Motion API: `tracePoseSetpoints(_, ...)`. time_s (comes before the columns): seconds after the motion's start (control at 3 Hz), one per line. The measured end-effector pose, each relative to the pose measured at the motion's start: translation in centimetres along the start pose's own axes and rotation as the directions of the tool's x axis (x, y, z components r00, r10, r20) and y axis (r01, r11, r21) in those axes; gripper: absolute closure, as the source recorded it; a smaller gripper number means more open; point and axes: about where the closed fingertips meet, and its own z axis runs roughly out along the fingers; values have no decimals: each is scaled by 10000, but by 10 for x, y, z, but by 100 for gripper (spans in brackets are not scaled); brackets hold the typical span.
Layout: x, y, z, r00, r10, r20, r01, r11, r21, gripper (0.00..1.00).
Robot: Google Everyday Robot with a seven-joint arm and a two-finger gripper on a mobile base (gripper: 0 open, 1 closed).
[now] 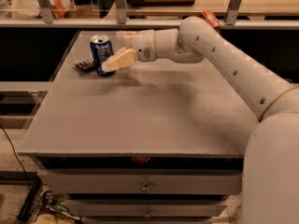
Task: Move pepsi can near rxbar chocolate
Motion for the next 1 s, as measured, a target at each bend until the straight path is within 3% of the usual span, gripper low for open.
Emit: tracePoseSetpoints(1.0,-1,11,-44,9983,89,-580,-56,9983,578,0)
